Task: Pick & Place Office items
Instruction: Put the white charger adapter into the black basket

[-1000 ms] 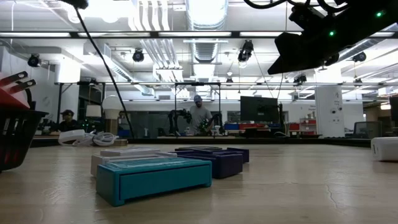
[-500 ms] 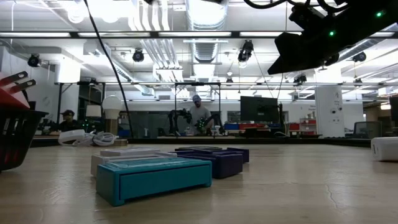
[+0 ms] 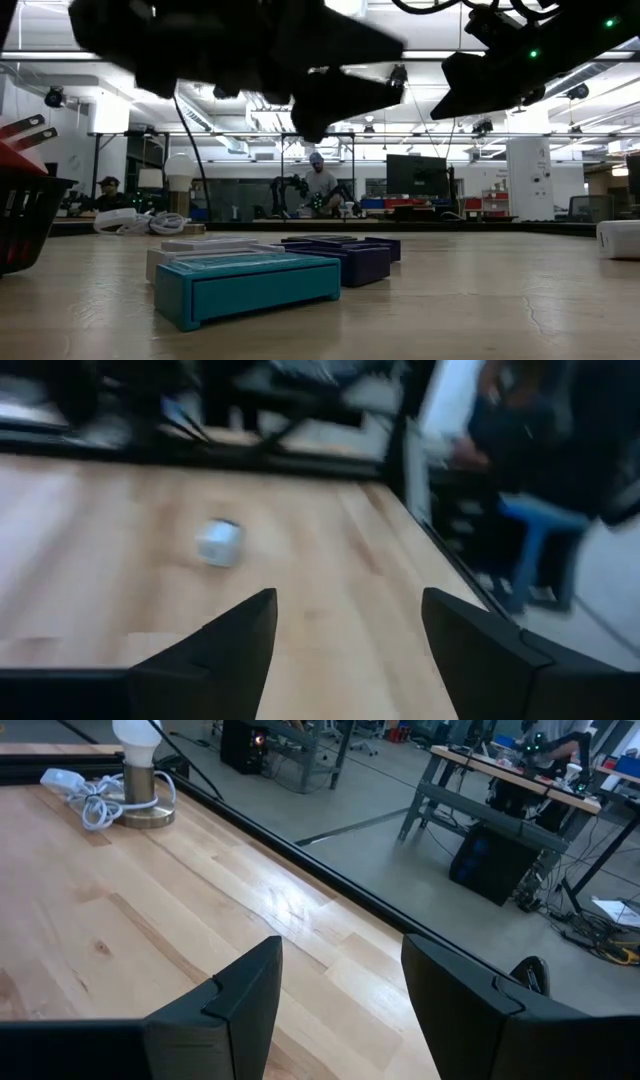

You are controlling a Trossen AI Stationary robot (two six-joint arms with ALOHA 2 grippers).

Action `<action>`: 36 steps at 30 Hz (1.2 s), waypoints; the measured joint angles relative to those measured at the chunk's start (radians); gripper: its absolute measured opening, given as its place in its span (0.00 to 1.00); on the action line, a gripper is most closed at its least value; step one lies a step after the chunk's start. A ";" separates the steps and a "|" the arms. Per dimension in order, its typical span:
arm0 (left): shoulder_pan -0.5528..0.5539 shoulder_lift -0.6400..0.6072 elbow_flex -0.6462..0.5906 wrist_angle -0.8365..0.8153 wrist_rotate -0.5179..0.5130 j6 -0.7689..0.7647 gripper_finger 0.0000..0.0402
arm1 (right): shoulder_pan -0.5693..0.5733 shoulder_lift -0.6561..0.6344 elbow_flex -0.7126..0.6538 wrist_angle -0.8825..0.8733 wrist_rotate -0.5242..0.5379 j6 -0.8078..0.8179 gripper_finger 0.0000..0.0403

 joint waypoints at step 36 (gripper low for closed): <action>0.154 -0.519 -0.520 0.194 -0.054 0.067 0.63 | 0.000 0.000 0.013 0.028 -0.126 0.131 0.50</action>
